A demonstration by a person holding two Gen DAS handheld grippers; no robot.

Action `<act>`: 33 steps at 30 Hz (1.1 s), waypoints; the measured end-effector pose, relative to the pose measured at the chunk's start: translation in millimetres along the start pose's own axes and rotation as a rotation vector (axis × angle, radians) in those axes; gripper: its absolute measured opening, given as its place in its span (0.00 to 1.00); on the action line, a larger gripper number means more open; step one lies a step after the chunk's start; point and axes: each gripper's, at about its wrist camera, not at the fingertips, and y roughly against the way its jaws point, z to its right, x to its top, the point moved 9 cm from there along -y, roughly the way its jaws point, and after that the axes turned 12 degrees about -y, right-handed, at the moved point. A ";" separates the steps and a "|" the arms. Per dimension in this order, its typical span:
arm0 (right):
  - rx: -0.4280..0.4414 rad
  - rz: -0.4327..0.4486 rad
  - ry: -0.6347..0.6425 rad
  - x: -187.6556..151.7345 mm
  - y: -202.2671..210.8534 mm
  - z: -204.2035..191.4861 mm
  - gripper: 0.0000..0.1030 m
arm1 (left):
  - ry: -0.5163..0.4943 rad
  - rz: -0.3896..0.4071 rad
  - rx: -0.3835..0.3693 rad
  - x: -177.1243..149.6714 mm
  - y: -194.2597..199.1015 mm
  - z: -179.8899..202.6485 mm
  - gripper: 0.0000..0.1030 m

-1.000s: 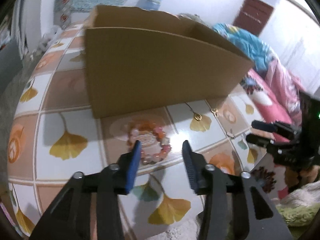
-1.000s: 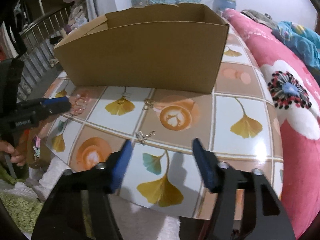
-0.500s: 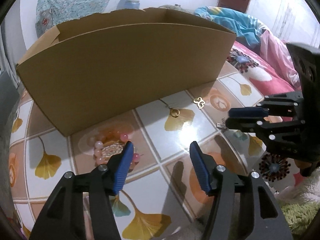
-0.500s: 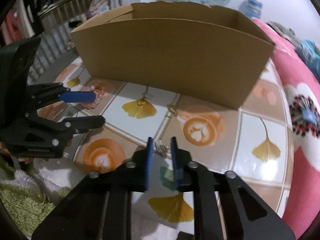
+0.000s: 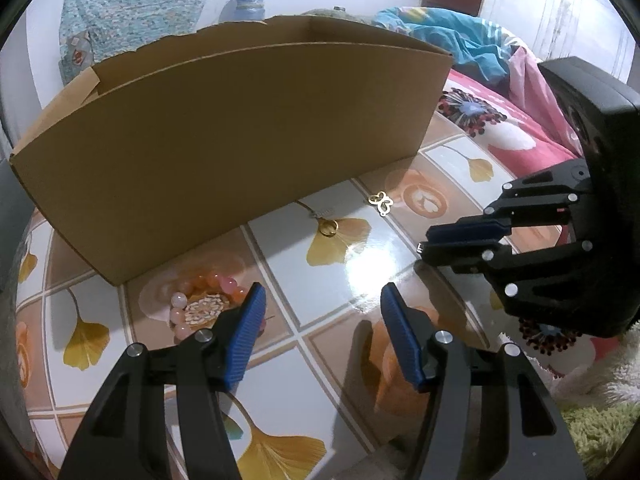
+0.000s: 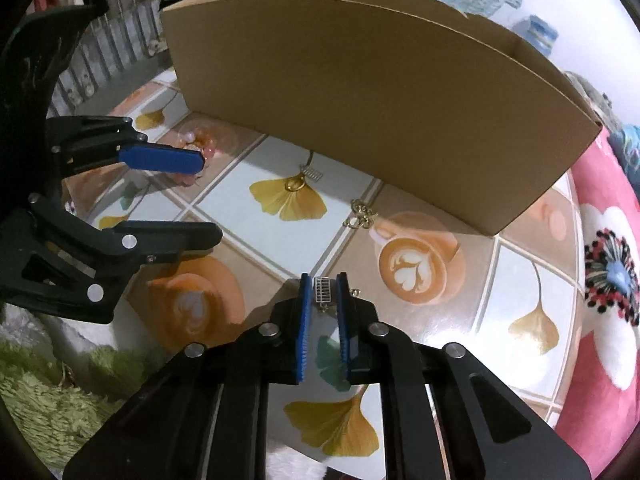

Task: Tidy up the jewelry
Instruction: 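Grasp a gold ring with the left gripper while the right gripper carries the silver charm toward the box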

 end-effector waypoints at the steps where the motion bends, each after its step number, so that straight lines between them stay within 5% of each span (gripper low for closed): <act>1: -0.002 -0.004 0.003 0.8 -0.8 -0.4 0.06 | -0.002 -0.002 -0.001 -0.6 0.0 0.4 0.56; 9: 0.102 -0.018 -0.139 11.0 1.4 11.2 0.00 | -0.001 0.005 -0.001 -1.8 2.5 1.3 0.56; 22: 0.480 0.101 -0.504 39.8 46.5 37.2 0.00 | 0.008 0.016 -0.001 1.1 3.1 -2.3 0.56; 28: 0.492 0.118 -0.528 41.6 45.2 35.2 0.00 | 0.024 0.032 0.005 11.1 0.2 -5.3 0.56; 33: 0.489 0.112 -0.528 33.9 42.2 34.8 0.00 | 0.004 0.036 -0.004 24.9 -7.7 -3.4 0.45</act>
